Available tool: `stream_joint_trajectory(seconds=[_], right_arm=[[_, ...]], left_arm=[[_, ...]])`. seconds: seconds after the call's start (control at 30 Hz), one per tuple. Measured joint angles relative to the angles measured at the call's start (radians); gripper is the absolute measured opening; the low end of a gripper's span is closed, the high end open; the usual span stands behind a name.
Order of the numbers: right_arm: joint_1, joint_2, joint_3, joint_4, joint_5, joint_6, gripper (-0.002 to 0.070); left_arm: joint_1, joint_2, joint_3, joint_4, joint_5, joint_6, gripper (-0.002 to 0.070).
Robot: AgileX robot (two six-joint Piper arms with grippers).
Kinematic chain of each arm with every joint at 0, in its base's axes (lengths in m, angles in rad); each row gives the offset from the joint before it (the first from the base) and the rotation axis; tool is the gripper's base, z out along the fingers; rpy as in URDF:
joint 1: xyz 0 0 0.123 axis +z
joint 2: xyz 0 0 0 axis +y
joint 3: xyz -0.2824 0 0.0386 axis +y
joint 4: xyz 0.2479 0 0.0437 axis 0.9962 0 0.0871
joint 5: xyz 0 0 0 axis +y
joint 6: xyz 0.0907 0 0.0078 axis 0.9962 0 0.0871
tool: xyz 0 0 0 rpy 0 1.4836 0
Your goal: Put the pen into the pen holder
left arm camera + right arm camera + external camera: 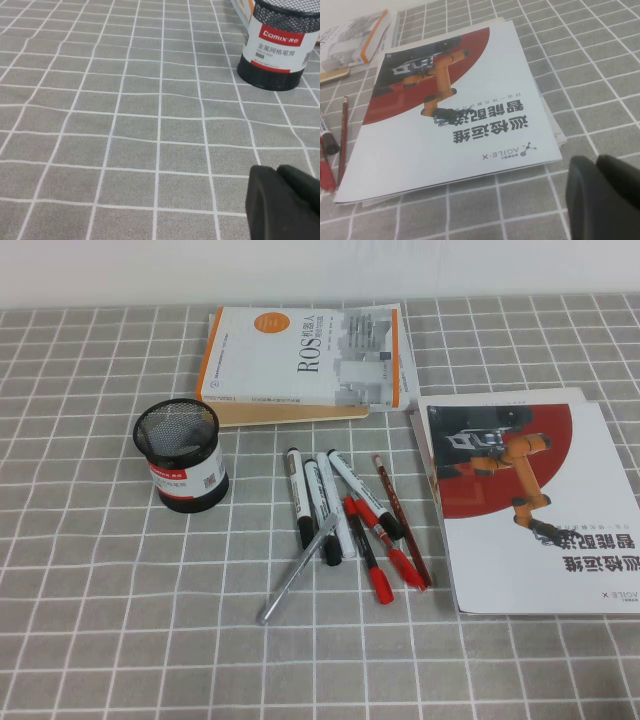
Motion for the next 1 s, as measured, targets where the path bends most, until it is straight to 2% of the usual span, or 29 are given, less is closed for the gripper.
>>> stream_joint_trajectory(seconds=[0.9, 1.0], right_arm=[[0.000, 0.000, 0.000, 0.000, 0.000, 0.000, -0.0013], [0.000, 0.000, 0.000, 0.000, 0.000, 0.000, -0.0013]], left_arm=[[0.000, 0.000, 0.000, 0.000, 0.000, 0.000, -0.0005], [-0.018, 0.000, 0.000, 0.000, 0.000, 0.000, -0.0005]])
